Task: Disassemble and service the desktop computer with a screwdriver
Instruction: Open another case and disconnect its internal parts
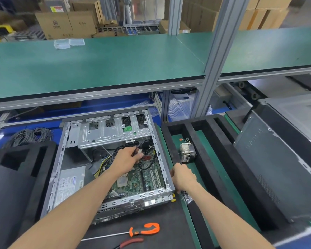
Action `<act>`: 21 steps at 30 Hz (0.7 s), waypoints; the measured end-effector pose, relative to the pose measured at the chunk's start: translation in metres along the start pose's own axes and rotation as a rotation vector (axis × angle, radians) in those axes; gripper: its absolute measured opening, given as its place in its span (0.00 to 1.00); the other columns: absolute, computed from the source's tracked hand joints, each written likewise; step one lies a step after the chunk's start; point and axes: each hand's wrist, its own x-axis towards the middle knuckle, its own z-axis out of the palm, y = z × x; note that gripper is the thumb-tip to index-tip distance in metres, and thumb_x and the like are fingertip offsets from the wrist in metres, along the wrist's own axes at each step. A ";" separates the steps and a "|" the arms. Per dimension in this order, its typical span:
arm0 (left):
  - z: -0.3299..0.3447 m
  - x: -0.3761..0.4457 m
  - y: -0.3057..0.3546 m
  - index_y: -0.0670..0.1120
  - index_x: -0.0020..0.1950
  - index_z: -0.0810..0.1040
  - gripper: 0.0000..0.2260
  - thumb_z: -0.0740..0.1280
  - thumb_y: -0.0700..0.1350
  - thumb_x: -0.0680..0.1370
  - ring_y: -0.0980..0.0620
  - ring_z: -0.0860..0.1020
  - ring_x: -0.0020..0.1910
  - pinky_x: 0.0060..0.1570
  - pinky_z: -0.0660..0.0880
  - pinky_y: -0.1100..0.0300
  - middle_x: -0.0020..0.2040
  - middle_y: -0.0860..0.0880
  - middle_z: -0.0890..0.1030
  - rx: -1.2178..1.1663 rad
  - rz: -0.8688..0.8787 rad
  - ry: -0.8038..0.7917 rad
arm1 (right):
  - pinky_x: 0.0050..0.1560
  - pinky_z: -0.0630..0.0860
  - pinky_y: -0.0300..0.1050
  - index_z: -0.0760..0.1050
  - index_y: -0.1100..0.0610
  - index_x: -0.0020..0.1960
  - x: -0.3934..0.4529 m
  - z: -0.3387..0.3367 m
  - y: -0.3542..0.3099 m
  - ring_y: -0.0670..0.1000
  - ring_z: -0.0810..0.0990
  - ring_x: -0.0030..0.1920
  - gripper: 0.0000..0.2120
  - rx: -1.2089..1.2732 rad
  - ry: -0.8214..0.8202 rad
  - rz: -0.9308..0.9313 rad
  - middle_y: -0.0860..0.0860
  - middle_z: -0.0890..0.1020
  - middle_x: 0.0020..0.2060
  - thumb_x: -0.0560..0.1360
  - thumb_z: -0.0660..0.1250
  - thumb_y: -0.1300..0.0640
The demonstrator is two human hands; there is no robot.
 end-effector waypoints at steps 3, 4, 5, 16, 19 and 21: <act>-0.001 -0.001 0.000 0.48 0.44 0.78 0.10 0.67 0.51 0.81 0.60 0.72 0.26 0.30 0.68 0.61 0.38 0.50 0.84 0.011 -0.008 -0.001 | 0.31 0.78 0.45 0.73 0.51 0.40 0.001 -0.005 0.000 0.50 0.82 0.25 0.09 0.053 0.011 -0.016 0.53 0.80 0.43 0.75 0.66 0.63; -0.001 -0.001 0.000 0.47 0.44 0.78 0.10 0.67 0.51 0.81 0.57 0.73 0.28 0.31 0.68 0.60 0.38 0.49 0.84 0.010 -0.009 0.000 | 0.28 0.79 0.45 0.75 0.52 0.39 0.002 -0.008 0.000 0.50 0.80 0.21 0.10 0.079 0.017 -0.029 0.53 0.80 0.40 0.75 0.65 0.64; -0.002 -0.001 -0.001 0.47 0.44 0.77 0.10 0.67 0.51 0.81 0.54 0.74 0.30 0.32 0.69 0.60 0.39 0.48 0.84 0.006 -0.010 0.002 | 0.27 0.80 0.45 0.76 0.54 0.38 0.002 -0.011 -0.001 0.50 0.80 0.20 0.10 0.105 0.025 -0.046 0.54 0.80 0.39 0.75 0.64 0.66; -0.011 -0.007 -0.002 0.51 0.40 0.76 0.10 0.70 0.52 0.79 0.53 0.67 0.31 0.34 0.63 0.56 0.32 0.51 0.72 -0.067 0.026 0.086 | 0.32 0.84 0.51 0.85 0.54 0.55 0.004 -0.057 -0.030 0.54 0.84 0.29 0.09 0.389 0.285 -0.132 0.50 0.86 0.46 0.80 0.68 0.61; -0.013 -0.009 0.000 0.52 0.40 0.81 0.09 0.71 0.53 0.78 0.58 0.68 0.28 0.34 0.65 0.59 0.29 0.54 0.76 -0.145 0.041 0.122 | 0.45 0.84 0.49 0.85 0.52 0.54 0.002 -0.065 -0.042 0.51 0.85 0.40 0.07 0.426 0.404 -0.190 0.48 0.87 0.46 0.78 0.69 0.58; -0.013 -0.011 0.002 0.54 0.43 0.84 0.06 0.72 0.54 0.77 0.60 0.69 0.28 0.33 0.66 0.60 0.30 0.56 0.79 -0.186 0.023 0.128 | 0.47 0.82 0.44 0.86 0.52 0.53 0.001 -0.068 -0.051 0.47 0.84 0.45 0.08 0.446 0.477 -0.216 0.47 0.87 0.45 0.77 0.70 0.58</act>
